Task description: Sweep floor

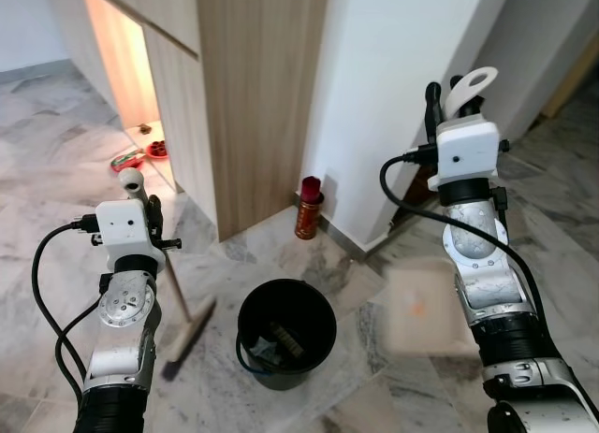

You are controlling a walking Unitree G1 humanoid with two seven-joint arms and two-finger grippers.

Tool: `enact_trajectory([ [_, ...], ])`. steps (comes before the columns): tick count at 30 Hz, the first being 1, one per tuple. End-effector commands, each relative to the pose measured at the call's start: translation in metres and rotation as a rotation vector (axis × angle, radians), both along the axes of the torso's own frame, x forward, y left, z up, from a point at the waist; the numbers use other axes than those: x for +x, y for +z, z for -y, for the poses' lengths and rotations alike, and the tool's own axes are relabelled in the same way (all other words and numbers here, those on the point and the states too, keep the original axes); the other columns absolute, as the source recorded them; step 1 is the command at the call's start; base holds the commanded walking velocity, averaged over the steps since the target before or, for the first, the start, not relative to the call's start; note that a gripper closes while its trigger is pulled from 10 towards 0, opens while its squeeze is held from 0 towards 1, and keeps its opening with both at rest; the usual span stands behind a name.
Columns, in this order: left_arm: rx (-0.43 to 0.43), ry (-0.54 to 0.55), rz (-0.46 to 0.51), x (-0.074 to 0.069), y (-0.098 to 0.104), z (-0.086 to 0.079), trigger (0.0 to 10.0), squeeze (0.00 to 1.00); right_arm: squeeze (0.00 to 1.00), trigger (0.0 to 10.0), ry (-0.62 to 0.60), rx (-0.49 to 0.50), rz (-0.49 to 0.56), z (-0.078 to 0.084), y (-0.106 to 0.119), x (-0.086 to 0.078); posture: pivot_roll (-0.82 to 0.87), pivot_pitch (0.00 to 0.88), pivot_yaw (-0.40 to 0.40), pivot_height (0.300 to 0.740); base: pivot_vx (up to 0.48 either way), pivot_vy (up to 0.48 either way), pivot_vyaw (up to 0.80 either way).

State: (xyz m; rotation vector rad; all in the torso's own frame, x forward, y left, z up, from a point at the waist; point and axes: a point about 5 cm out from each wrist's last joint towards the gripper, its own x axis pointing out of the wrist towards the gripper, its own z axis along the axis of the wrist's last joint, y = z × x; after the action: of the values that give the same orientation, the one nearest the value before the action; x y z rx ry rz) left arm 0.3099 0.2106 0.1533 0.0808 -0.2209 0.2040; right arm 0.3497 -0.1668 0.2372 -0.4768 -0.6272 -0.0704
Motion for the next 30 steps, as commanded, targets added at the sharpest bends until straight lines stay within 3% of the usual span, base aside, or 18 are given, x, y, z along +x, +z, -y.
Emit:
enact_trajectory([
  [1, -0.006, -0.033, 0.05, 0.002, 0.009, 0.007, 10.0, 0.0, 0.0, 10.0, 0.002, 0.004, 0.049, -0.002, 0.011, -0.001, 0.13, 0.0, -0.09, 0.74, 0.0, 0.0, 0.0],
  [8, 0.002, -0.023, 0.03, 0.0, 0.004, 0.001, 10.0, 0.0, 0.0, 10.0, -0.053, 0.068, -0.04, 0.007, -0.01, 0.002, 0.14, 0.002, -0.086, 0.74, 0.0, 0.0, 0.0],
  [10, 0.012, -0.016, 0.011, -0.001, 0.0, -0.003, 10.0, 0.0, 0.0, 10.0, -0.089, 0.083, -0.096, 0.012, -0.025, 0.002, 0.14, 0.002, -0.083, 0.74, 0.0, 0.0, 0.0],
  [17, 0.043, -0.013, -0.007, -0.002, -0.001, -0.006, 10.0, 0.0, 0.0, 10.0, -0.158, 0.076, -0.196, 0.021, -0.053, -0.001, 0.13, 0.003, -0.075, 0.74, 0.0, 0.0, 0.0],
  [26, 0.04, -0.014, -0.048, 0.0, -0.013, -0.005, 10.0, 0.0, 0.0, 10.0, -0.247, 0.27, -0.338, 0.044, -0.098, -0.011, 0.13, 0.0, -0.069, 0.74, 0.0, 0.0, 0.0],
  [30, 0.033, -0.03, -0.078, 0.0, -0.02, -0.007, 10.0, 0.0, 0.0, 10.0, -0.284, 0.278, -0.355, 0.05, -0.106, -0.015, 0.14, 0.0, -0.052, 0.74, 0.0, 0.0, 0.0],
])
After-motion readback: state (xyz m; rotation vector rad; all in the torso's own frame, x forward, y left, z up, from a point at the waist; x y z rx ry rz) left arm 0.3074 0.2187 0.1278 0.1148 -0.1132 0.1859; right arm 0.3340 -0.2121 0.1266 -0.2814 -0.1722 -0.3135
